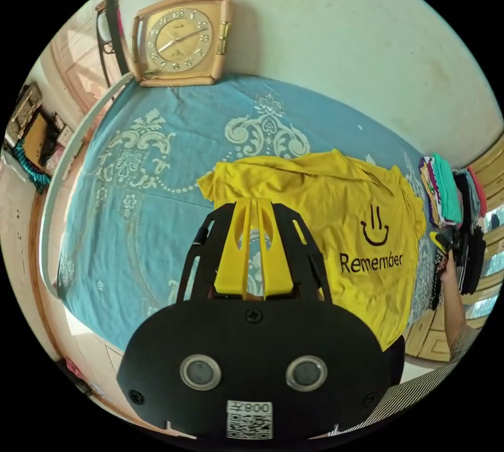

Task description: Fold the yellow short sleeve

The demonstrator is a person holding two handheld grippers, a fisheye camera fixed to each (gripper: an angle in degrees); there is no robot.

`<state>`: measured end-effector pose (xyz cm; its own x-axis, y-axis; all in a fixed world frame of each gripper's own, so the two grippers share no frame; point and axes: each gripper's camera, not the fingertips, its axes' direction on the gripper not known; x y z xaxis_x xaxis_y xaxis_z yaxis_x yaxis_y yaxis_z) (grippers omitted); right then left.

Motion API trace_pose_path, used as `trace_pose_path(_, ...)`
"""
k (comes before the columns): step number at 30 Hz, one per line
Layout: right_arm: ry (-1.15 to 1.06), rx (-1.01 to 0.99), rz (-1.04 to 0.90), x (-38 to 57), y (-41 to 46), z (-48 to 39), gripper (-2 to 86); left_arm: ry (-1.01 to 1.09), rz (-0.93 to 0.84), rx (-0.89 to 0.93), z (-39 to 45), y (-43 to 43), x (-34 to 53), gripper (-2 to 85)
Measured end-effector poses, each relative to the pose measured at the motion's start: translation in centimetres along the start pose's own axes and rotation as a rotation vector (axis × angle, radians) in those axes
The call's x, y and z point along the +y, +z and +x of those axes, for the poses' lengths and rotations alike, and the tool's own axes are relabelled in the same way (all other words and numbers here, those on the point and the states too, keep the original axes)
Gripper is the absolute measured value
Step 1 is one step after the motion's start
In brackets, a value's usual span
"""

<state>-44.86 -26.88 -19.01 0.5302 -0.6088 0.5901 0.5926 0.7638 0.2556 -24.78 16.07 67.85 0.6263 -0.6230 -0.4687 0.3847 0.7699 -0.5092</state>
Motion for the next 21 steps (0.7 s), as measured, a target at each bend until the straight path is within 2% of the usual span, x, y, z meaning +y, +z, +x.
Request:
trace_pose_path(4,-0.015,0.046,0.015,-2.6,0.0,1.5,6.0,0.208,-0.050,0.175,7.7,5.8,-0.6,2.2)
trace_pose_path(9,-0.057,0.139,-0.042,-3.5,1.9,3.5,6.0,0.536,-0.067,0.377,22.1,12.7,-3.1,5.3)
trace_pose_path(11,-0.055,0.150,-0.063,-2.6,2.6,4.7,4.7,0.608,-0.068,0.395,26.6,14.9,-3.8,6.0)
trace_pose_path(16,-0.069,0.120,0.054,3.4,-0.2,6.8,1.1,0.752,-0.087,0.390,37.0,20.8,-5.8,6.9)
trace_pose_path(21,-0.027,0.053,0.244,12.0,-4.3,8.9,0.5,0.881,-0.149,0.233,45.0,27.4,-7.3,7.5)
